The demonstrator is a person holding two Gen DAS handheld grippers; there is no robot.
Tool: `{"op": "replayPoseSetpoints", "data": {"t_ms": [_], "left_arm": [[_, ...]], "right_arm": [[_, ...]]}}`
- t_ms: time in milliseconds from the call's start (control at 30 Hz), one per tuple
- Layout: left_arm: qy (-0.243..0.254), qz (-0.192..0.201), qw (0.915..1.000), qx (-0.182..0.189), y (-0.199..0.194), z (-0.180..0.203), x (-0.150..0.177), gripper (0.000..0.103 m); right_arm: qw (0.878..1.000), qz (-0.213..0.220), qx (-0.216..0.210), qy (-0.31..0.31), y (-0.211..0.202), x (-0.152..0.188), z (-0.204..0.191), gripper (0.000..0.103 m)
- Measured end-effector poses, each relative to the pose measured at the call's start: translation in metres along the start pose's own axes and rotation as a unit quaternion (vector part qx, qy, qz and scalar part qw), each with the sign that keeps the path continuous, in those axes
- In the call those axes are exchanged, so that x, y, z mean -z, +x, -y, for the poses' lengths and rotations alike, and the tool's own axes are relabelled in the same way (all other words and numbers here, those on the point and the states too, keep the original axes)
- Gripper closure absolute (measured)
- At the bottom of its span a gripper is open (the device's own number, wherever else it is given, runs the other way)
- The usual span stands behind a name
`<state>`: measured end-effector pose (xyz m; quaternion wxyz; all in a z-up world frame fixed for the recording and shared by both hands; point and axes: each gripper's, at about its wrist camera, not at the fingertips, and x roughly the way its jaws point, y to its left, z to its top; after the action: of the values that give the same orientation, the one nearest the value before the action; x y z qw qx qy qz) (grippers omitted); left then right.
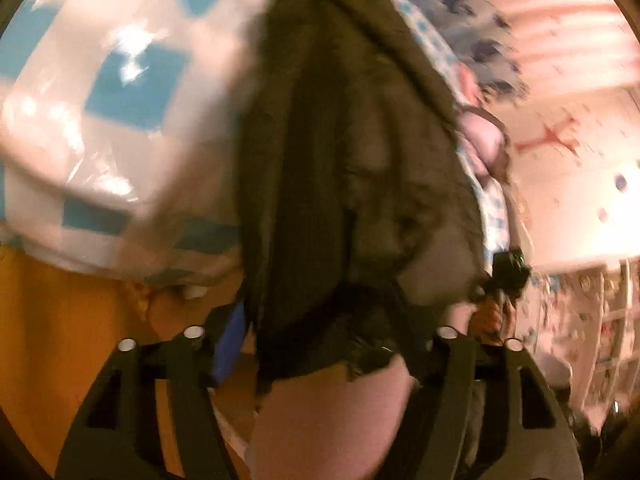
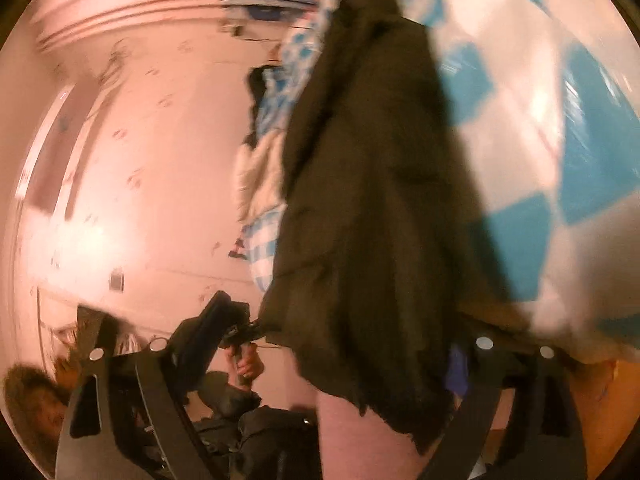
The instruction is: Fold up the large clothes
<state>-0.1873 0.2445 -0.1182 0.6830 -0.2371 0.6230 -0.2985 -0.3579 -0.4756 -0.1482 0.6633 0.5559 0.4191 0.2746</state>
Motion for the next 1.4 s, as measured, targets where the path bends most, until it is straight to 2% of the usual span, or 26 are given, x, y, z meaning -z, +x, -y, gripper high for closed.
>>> {"op": "replayPoseSetpoints", "data": {"t_ms": [133,267,367,433,467,500,533,567,600,667,700,767,833,900,1133,1267,1400], "left_arm": [[-0.037,0.010,0.9990,0.021,0.011,-0.021,-0.005,0.020],[-0.050,0.000,0.9983,0.032,0.022,-0.032,-0.005,0.017],[-0.064,0.003,0.9965,0.053,0.032,-0.037,-0.001,0.017],[-0.073,0.005,0.9951,0.067,0.039,-0.036,0.000,0.017],[-0.071,0.013,0.9949,0.070,0.040,-0.032,0.000,0.018],[-0.063,0.022,0.9957,0.064,0.040,-0.028,0.002,0.041],[-0.049,0.023,0.9968,0.060,0.040,-0.020,0.002,0.078],[-0.044,0.027,0.9974,0.049,0.039,-0.016,0.004,0.087],[-0.027,0.041,0.9985,0.022,0.034,-0.005,0.005,0.094],[0.022,0.062,0.9971,-0.038,0.025,0.019,0.009,0.098],[0.044,0.073,0.9940,-0.068,0.020,0.032,0.012,0.099],[0.094,0.095,0.9827,-0.128,0.011,0.059,0.020,0.100],[0.121,0.109,0.9739,-0.158,0.003,0.076,0.023,0.100],[0.153,0.128,0.9609,-0.191,-0.007,0.097,0.031,0.100],[0.221,0.156,0.9280,-0.256,-0.026,0.141,0.052,0.100],[0.256,0.172,0.9059,-0.290,-0.039,0.163,0.070,0.100],[0.277,0.181,0.8921,-0.308,-0.041,0.176,0.086,0.100]], "right_arm": [[1.000,-0.017,0.003,0.016,0.017,-0.009,0.016,0.016],[0.999,-0.030,-0.022,0.008,0.033,-0.013,0.013,0.016],[0.999,-0.025,-0.029,-0.014,0.039,-0.013,0.004,0.016],[0.999,-0.017,-0.021,-0.028,0.043,-0.012,-0.003,0.044],[0.999,-0.014,-0.014,-0.031,0.045,-0.011,-0.006,0.074],[0.999,-0.010,-0.012,-0.037,0.046,-0.009,-0.010,0.080],[0.999,-0.006,-0.007,-0.046,0.046,-0.007,-0.014,0.082],[0.999,-0.004,-0.002,-0.052,0.046,-0.005,-0.019,0.084],[0.998,0.002,-0.002,-0.058,0.045,-0.002,-0.025,0.086],[0.998,0.010,-0.008,-0.064,0.042,0.002,-0.033,0.087],[0.998,0.014,-0.014,-0.067,0.039,0.005,-0.038,0.087],[0.997,0.020,-0.023,-0.073,0.034,0.011,-0.046,0.087],[0.996,0.024,-0.029,-0.077,0.030,0.017,-0.053,0.087],[0.996,0.028,-0.037,-0.080,0.028,0.023,-0.060,0.087],[0.993,0.040,-0.070,-0.082,0.011,0.049,-0.067,0.087],[0.993,0.050,-0.082,-0.075,0.003,0.061,-0.062,0.087],[0.991,0.063,-0.097,-0.065,-0.006,0.074,-0.058,0.087]]}}
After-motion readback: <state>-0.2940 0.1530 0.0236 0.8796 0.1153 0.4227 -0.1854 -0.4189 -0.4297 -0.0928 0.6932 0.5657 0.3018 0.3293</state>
